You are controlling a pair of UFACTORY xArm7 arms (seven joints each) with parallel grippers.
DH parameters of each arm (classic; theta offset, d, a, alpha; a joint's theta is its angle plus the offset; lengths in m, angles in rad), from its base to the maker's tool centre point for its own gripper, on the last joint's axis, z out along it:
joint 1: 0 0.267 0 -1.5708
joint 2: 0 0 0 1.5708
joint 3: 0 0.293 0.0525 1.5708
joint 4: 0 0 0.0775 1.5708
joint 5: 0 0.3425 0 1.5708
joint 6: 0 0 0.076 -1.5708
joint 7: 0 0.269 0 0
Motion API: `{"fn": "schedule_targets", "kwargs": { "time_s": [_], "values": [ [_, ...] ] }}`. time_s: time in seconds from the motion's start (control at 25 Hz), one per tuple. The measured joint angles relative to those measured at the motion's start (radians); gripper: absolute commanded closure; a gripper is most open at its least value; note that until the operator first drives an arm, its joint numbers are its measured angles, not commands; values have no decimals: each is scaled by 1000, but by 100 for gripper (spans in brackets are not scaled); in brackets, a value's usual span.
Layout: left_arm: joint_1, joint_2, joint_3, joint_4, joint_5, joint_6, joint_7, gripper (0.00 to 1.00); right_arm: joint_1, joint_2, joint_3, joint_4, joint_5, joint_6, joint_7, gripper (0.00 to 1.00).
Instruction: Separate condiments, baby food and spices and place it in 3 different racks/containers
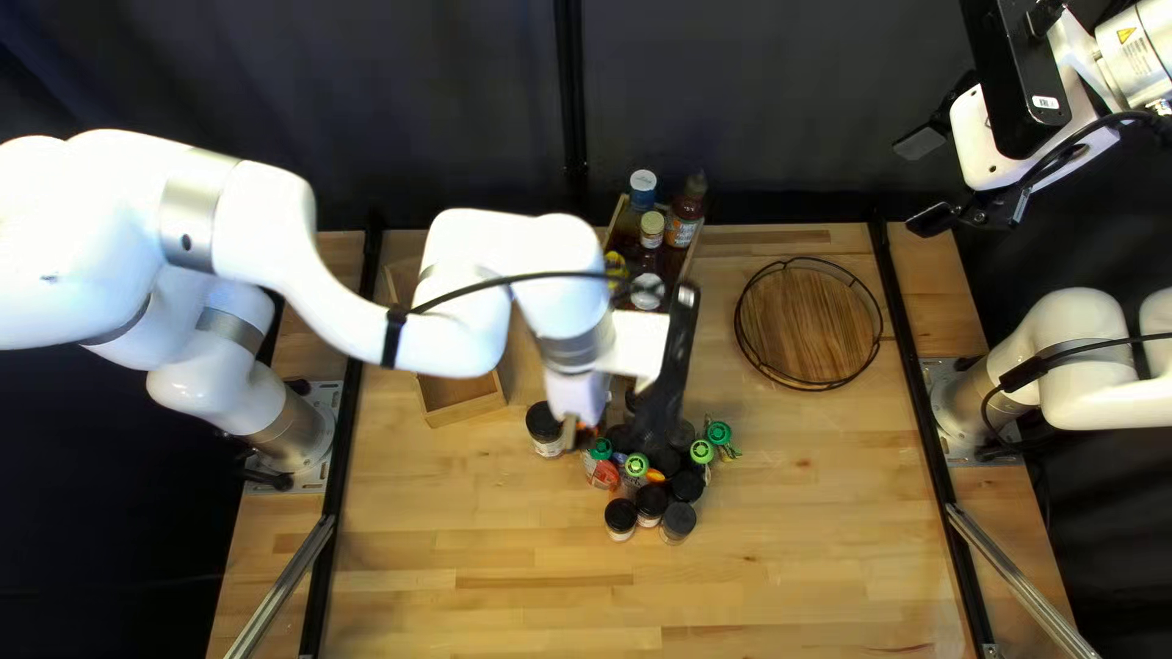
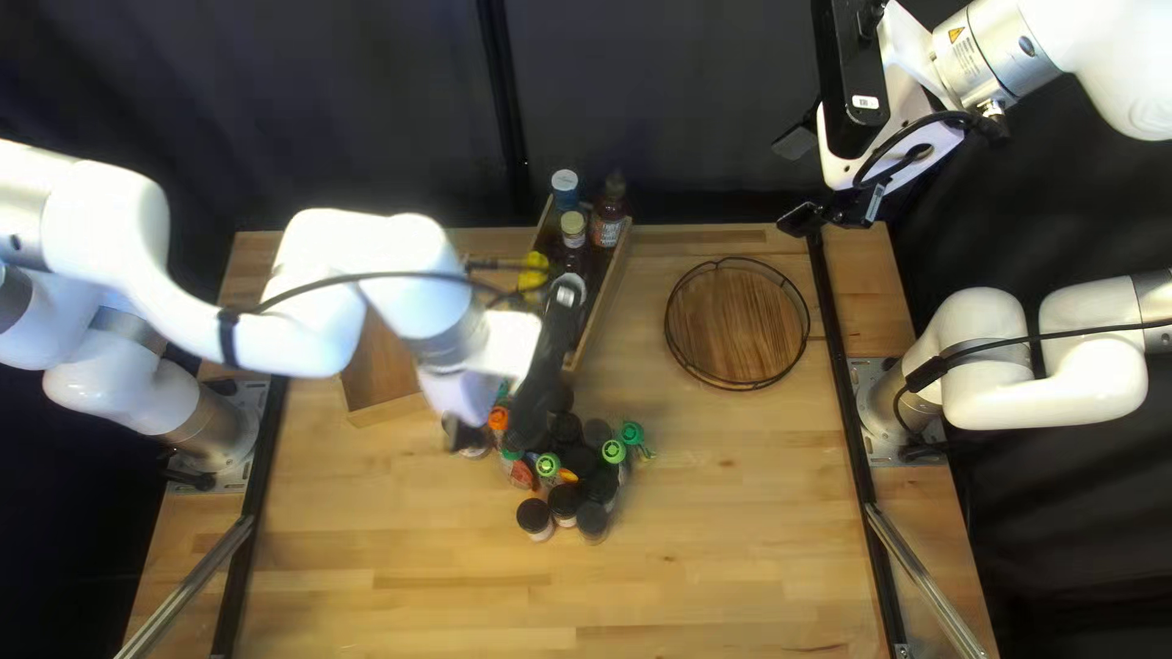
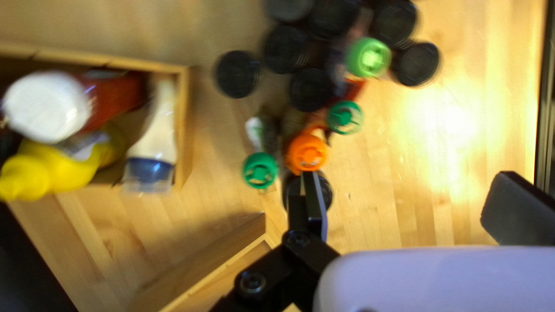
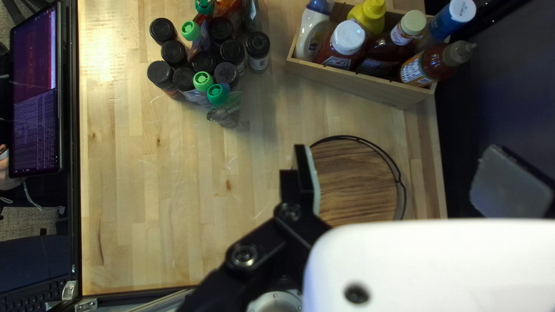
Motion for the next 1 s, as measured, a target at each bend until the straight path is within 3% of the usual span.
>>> {"fn": "schedule_targets", "kwargs": {
  "time_s": [0.2, 0.36, 0.68, 1.0],
  "values": [
    [-3, -80, 1, -131, 11, -43, 65, 0, 0, 0, 0, 0, 0, 0, 0, 0],
    [18, -140, 6, -214, 47, -82, 33, 0, 0, 0, 0, 0, 0, 0, 0, 0],
    [68, -82, 30, -192, 91, -129, -47, 0, 0, 0, 0, 0, 0, 0, 0, 0],
    [72, -44, 66, -200, 79, -167, 171, 0, 0, 0, 0, 0, 0, 0, 0, 0]
  ]
}}
